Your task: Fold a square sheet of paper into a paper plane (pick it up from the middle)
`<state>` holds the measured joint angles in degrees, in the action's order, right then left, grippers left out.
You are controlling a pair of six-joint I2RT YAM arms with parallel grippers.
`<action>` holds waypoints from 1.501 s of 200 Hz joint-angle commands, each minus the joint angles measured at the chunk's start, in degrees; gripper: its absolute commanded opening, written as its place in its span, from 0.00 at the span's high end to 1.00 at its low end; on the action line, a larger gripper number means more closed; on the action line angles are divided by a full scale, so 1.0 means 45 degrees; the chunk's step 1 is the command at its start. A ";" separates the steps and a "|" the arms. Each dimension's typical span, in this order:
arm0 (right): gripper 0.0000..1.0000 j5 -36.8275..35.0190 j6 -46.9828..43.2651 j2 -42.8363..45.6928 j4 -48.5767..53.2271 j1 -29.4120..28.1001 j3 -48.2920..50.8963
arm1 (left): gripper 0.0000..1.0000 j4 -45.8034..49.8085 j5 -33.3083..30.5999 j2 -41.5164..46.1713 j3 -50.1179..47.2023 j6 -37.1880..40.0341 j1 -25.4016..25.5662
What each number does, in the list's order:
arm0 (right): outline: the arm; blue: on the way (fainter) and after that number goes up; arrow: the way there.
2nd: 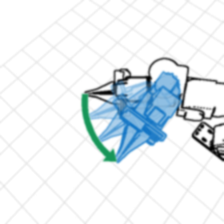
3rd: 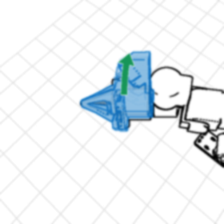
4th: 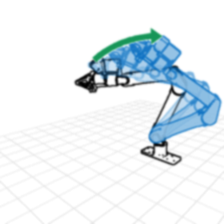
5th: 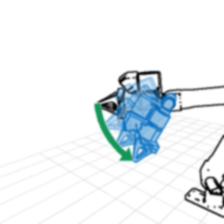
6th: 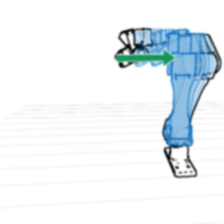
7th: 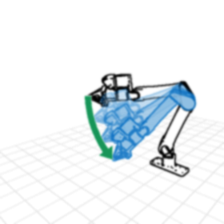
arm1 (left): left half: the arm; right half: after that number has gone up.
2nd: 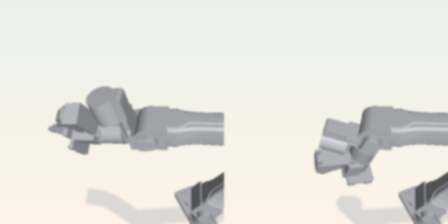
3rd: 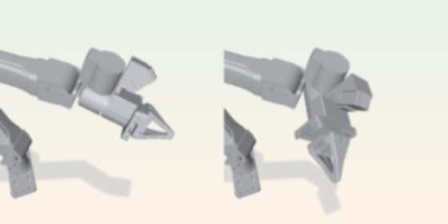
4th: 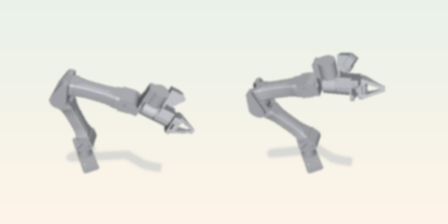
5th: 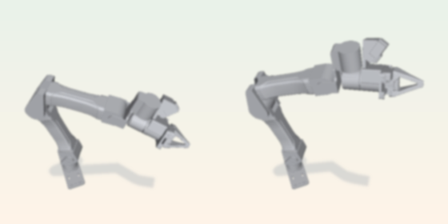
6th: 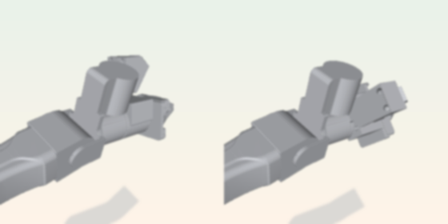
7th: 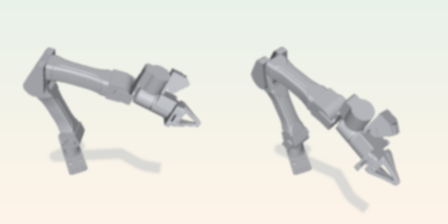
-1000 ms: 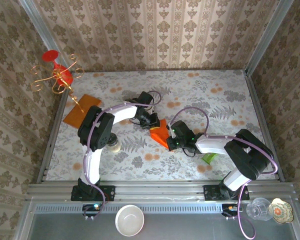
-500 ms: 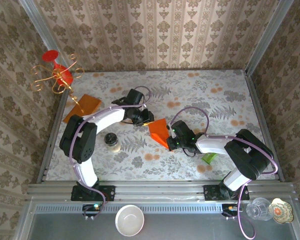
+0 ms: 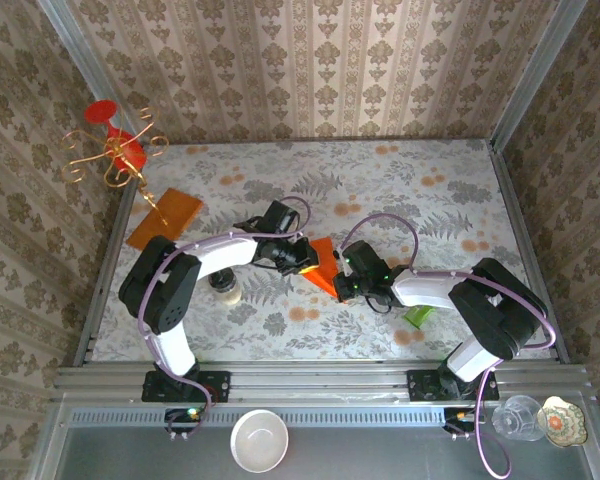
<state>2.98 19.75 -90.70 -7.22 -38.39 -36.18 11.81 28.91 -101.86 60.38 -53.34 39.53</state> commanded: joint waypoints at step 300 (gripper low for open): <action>0.99 -0.0270 0.0244 0.0115 0.0906 0.0088 -0.0144 | 0.89 -0.0413 -0.0526 -0.0886 -0.0937 -0.1235 0.0432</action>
<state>2.98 19.90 -90.70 -6.92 -38.24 -36.29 9.56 27.55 -105.43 57.06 -57.49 41.23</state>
